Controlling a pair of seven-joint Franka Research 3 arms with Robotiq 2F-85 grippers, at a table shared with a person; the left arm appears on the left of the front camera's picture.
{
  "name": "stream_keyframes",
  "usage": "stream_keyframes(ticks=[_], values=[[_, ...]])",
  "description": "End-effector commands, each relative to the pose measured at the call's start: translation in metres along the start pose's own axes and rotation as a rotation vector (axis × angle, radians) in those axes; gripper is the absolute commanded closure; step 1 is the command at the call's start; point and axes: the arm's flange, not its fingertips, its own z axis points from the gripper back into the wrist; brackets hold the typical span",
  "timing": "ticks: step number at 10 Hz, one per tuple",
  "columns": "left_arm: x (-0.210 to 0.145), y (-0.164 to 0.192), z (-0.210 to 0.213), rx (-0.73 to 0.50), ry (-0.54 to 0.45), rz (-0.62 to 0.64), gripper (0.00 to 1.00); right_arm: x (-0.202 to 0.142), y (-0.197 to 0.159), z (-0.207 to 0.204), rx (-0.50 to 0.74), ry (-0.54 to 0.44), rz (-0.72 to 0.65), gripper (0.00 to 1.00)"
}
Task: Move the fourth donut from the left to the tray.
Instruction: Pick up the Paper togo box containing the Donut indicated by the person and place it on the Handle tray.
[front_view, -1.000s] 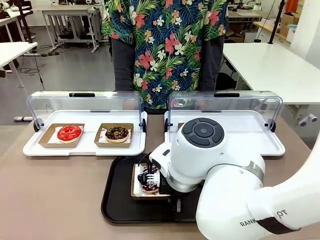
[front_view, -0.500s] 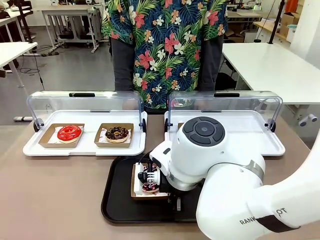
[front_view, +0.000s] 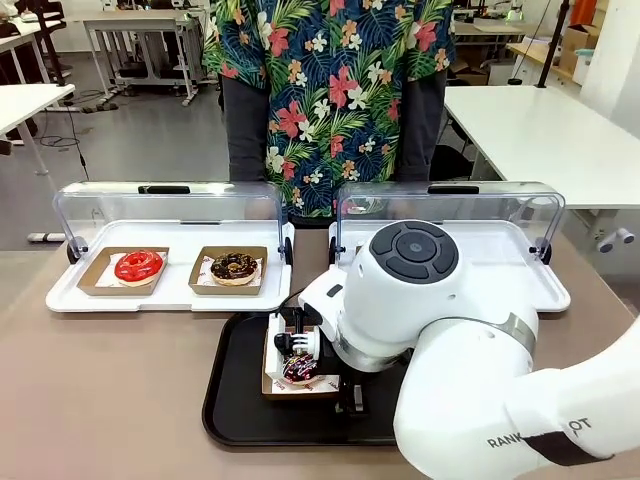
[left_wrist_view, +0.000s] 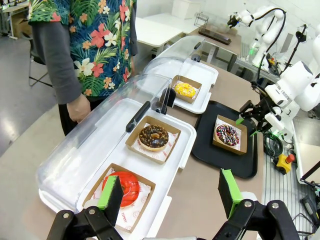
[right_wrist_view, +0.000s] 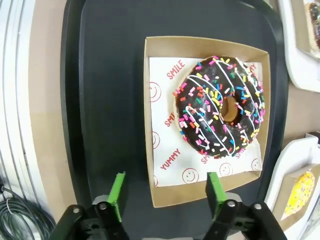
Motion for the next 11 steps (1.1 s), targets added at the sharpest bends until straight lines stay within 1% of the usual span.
stream_keyframes(ticks=[1,3,4,5,11], values=[[0.002,-0.001,0.001,0.001,-0.004,-0.001,0.00,-0.072,0.042,0.064,-0.011,-0.026,0.020,0.00],[0.002,-0.001,0.001,0.001,-0.004,-0.001,0.00,-0.073,0.038,0.070,-0.007,-0.034,0.024,0.00],[0.002,-0.001,0.001,0.001,-0.004,-0.001,0.00,-0.073,0.036,0.071,0.032,-0.082,0.027,0.00],[0.002,-0.001,0.001,0.001,-0.004,-0.001,0.00,0.005,-0.003,0.048,-0.030,-0.024,0.004,0.00],[0.002,-0.001,0.001,0.001,-0.004,-0.001,0.00,0.005,-0.003,0.048,-0.030,-0.024,0.004,0.00]])
